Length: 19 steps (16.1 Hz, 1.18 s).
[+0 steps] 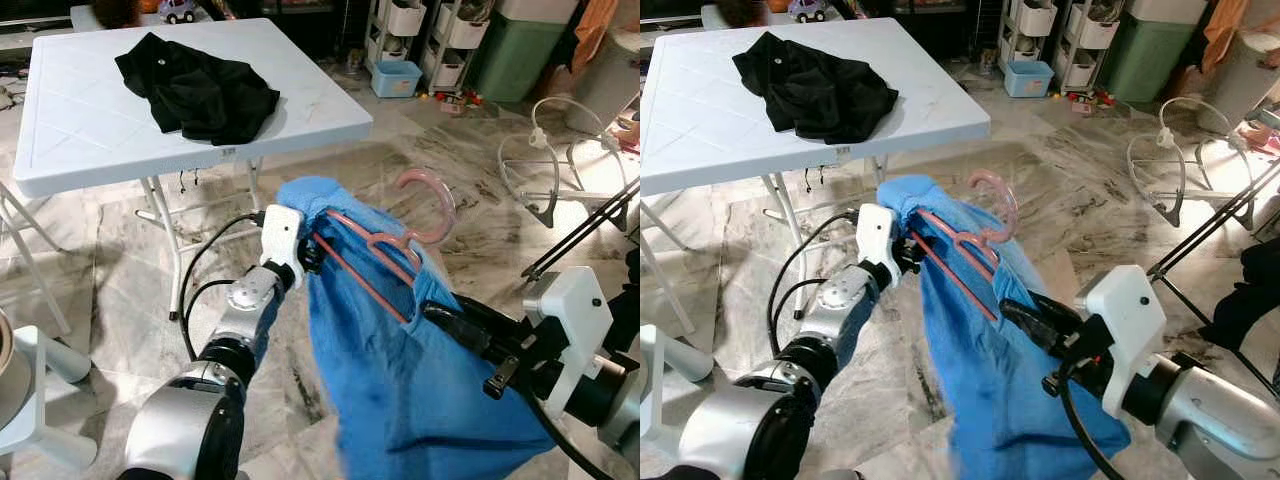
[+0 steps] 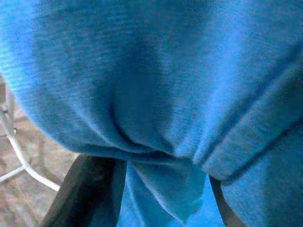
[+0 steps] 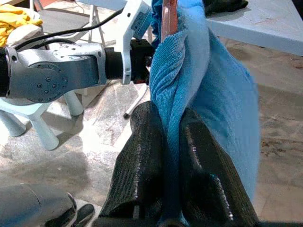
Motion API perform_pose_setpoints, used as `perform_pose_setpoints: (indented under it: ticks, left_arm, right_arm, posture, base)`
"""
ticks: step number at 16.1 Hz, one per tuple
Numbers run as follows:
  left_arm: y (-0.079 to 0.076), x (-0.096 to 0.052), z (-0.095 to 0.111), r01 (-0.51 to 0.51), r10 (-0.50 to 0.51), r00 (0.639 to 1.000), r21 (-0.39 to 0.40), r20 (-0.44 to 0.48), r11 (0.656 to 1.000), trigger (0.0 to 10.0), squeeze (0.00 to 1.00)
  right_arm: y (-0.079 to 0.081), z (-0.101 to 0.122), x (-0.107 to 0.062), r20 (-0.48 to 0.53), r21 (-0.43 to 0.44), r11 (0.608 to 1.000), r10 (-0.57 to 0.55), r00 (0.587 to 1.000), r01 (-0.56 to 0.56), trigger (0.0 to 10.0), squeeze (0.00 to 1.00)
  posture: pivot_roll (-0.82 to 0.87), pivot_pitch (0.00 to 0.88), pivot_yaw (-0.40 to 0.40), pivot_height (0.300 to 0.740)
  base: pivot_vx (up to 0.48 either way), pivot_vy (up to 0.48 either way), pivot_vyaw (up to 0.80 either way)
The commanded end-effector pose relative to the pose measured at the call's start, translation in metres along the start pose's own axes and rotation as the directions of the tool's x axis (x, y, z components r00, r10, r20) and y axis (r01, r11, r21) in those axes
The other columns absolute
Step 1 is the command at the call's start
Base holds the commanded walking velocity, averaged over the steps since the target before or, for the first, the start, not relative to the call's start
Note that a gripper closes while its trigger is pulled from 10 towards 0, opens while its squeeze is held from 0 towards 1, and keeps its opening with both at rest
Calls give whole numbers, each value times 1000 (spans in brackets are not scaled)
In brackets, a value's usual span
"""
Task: Hang hanger
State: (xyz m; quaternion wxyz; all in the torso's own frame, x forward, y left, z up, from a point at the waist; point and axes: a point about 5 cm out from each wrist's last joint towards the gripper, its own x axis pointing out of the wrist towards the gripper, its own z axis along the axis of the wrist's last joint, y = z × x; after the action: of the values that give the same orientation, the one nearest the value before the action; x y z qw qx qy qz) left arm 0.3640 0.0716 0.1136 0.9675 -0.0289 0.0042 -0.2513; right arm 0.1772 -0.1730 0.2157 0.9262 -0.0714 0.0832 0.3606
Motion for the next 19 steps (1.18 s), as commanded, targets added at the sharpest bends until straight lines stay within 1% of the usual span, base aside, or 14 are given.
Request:
perform_pose_setpoints:
  ticks: [1, 6, 9, 16, 17, 19]
  left_arm:
    - [-1, 4, 8, 3, -3, 1000, 16, 28, 1000, 0, 0]
    - [0, 5, 11, -2, 1, 999, 21, 38, 1000, 0, 0]
    - [1, 4, 11, -3, 2, 999, 25, 44, 1000, 0, 0]
    - [8, 1, 11, -14, 12, 999, 40, 49, 999, 0, 0]
    - [8, 1, 11, -15, 12, 999, 41, 50, 999, 0, 0]
    - [9, 0, 12, -11, 8, 998, 38, 58, 999, 0, 0]
  right_arm:
    - [4, 6, 0, 18, -28, 999, 25, 1000, -24, 10000, 0]
    - [2, 5, 2, 19, -25, 999, 25, 1000, -24, 10000, 0]
    - [-1, 3, 3, 12, -30, 1000, 6, 1000, -6, 10000, 0]
    - [-14, -2, 10, -3, -55, 996, -68, 998, 68, 10000, 0]
    - [-19, -3, 10, -16, -75, 992, -106, 994, 105, 10000, 0]
    - [-26, -3, 9, -5, -83, 986, -144, 990, 143, 10000, 0]
  posture:
    - [6, 68, -66, 740]
    - [13, 64, -66, 740]
    - [19, 61, -70, 740]
    - [36, 61, -73, 740]
    - [37, 61, -72, 740]
    - [38, 62, -72, 740]
  base:
    - [0, 0, 0]
    - [0, 0, 0]
    - [0, 0, 0]
    - [0, 0, 0]
    - [0, 0, 0]
    - [0, 0, 0]
